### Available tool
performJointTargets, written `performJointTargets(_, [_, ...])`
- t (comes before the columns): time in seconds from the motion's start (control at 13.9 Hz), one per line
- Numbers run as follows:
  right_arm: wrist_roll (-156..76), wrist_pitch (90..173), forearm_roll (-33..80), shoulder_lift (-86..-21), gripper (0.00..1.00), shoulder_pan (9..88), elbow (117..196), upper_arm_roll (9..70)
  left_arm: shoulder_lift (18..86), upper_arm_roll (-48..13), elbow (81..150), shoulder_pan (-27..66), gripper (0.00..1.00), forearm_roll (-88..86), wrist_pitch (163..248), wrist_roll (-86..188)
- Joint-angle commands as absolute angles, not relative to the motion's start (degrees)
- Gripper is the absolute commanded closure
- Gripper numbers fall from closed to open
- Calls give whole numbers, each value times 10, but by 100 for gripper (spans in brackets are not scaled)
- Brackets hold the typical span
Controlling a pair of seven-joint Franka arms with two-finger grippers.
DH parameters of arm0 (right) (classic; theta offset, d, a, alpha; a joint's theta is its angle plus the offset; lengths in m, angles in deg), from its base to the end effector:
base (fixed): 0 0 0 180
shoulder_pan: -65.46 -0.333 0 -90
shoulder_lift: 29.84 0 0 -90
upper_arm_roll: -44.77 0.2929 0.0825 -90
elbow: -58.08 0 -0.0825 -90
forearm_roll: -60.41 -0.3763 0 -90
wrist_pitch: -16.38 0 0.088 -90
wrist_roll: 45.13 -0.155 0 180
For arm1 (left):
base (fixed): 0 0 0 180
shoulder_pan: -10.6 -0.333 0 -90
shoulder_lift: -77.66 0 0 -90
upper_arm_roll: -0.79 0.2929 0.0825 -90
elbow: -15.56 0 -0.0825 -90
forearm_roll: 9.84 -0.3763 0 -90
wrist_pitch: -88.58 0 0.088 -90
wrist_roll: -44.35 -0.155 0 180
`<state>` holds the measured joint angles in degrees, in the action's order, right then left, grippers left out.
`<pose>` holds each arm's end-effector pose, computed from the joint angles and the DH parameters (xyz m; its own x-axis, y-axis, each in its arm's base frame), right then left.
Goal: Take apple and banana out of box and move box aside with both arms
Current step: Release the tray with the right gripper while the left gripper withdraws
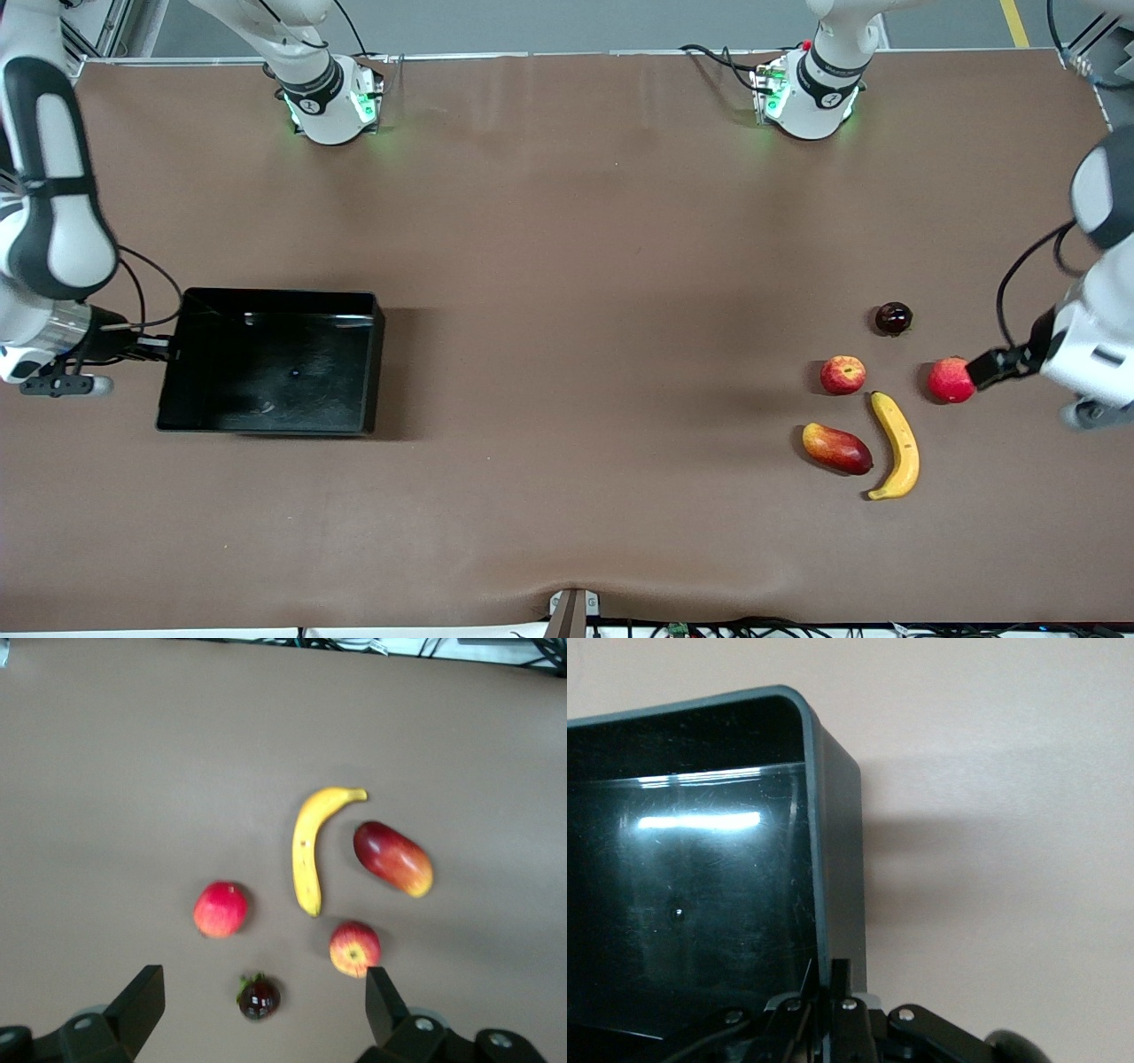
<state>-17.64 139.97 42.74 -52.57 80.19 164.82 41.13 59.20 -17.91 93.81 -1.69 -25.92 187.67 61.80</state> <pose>0.5832 -0.1673 0.2354 0.9998 -0.0207 -0.0070 -0.0218 -0.9701 -0.2415 0.6492 -0.0084 0.4825 0.9806 0.1651 0.1059 0.1800 -0.9719 -0.1518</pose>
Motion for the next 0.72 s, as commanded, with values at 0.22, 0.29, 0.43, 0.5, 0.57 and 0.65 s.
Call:
performJointTargets(0.22, [-88,1399,383,-600,100,878,1602,426,679,-189,955,-18,0,-220,1788,608])
performJointTargets(0.29, [-80,1399,383,-603,100,883,1600,426,688,-199,956,-21,0,-212,1783,606])
performJointTargets(0.43, [-80,1400,381,-609,100,895,1599,426,706,-196,966,-17,0,-196,1782,588])
performJointTargets(0.5, [-85,1400,376,-611,100,899,1599,426,724,-187,986,-10,0,-183,1783,566])
performJointTargets(0.57, [-86,1399,370,-611,100,905,1599,425,744,-164,1008,10,0,-169,1789,559])
performJointTargets(0.65, [-86,1400,368,-613,100,909,1599,425,756,-130,1021,39,0,-153,1788,557])
